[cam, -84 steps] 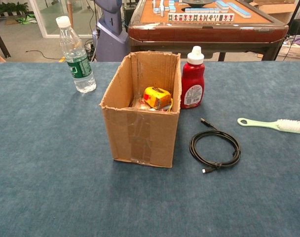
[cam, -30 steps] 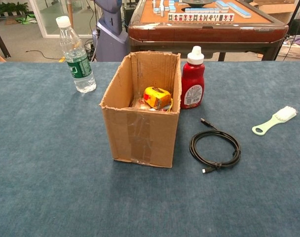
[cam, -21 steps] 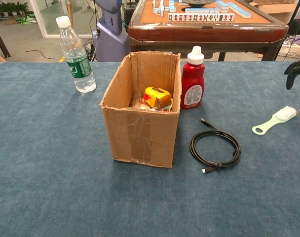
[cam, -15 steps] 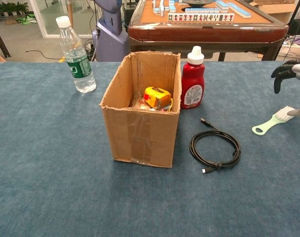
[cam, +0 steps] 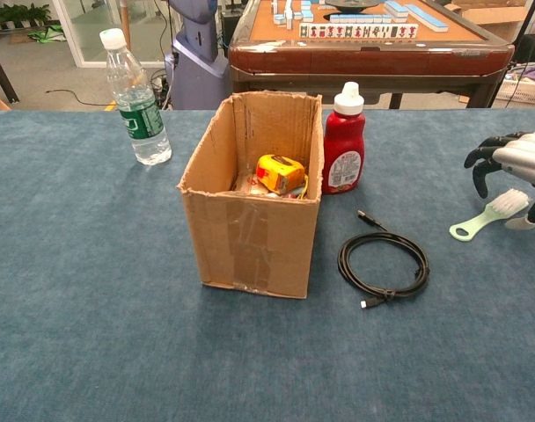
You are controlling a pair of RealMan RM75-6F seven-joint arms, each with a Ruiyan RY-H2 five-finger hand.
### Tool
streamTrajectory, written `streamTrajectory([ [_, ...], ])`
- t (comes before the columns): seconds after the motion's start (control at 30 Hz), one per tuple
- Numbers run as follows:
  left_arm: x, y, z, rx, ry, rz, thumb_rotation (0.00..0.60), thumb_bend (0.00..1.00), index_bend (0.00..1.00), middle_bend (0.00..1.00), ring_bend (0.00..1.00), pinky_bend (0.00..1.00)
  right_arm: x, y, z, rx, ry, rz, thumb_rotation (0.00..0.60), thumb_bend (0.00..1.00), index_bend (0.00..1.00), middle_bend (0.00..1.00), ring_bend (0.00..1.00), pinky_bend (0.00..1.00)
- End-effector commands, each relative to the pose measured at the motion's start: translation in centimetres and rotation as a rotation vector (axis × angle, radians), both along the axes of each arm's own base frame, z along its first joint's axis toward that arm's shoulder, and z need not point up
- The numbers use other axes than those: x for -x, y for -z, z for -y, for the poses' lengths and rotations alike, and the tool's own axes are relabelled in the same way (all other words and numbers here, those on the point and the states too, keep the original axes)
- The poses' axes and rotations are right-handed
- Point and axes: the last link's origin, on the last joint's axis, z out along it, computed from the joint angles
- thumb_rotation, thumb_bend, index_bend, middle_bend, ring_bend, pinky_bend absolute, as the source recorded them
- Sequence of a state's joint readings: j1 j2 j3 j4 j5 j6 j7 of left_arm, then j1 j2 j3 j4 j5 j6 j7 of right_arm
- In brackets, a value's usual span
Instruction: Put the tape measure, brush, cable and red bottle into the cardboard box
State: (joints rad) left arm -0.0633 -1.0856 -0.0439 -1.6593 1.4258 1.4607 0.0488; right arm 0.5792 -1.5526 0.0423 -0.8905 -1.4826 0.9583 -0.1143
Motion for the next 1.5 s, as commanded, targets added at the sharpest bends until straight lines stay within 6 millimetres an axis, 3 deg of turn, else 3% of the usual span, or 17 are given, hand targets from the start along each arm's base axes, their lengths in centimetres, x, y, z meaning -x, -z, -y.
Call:
streamTrajectory([
  [0.03, 0.0, 0.0, 0.0, 0.002, 0.0, -0.001, 0.6, 0.35, 0.34, 0.41, 0.35, 0.55, 0.3, -0.1, 0.0, -0.004, -0.009, -0.013, 0.6, 0.17, 0.47, 0.17, 0.08, 0.15],
  [0.33, 0.1, 0.1, 0.0, 0.004, -0.003, -0.005, 0.6, 0.35, 0.34, 0.41, 0.35, 0.55, 0.4, 0.4, 0.3, -0.033, -0.007, -0.016, 0.6, 0.26, 0.47, 0.17, 0.08, 0.15],
  [0.77, 0.0, 0.0, 0.0, -0.001, -0.002, -0.002, 0.6, 0.35, 0.34, 0.41, 0.35, 0.55, -0.1, 1.2, 0.5, -0.058, 0.005, -0.02, 0.6, 0.28, 0.47, 0.17, 0.08, 0.15],
  [0.9, 0.0, 0.0, 0.0, -0.001, -0.002, -0.002, 0.6, 0.35, 0.34, 0.41, 0.35, 0.55, -0.1, 1.3, 0.6, -0.058, 0.012, -0.017, 0.6, 0.33, 0.47, 0.17, 0.08, 0.15],
  [1.5, 0.0, 0.0, 0.0, -0.002, -0.001, -0.002, 0.6, 0.35, 0.34, 0.41, 0.35, 0.55, 0.0, 1.6, 0.6, -0.075, 0.042, -0.042, 0.6, 0.34, 0.47, 0.17, 0.08, 0.15],
])
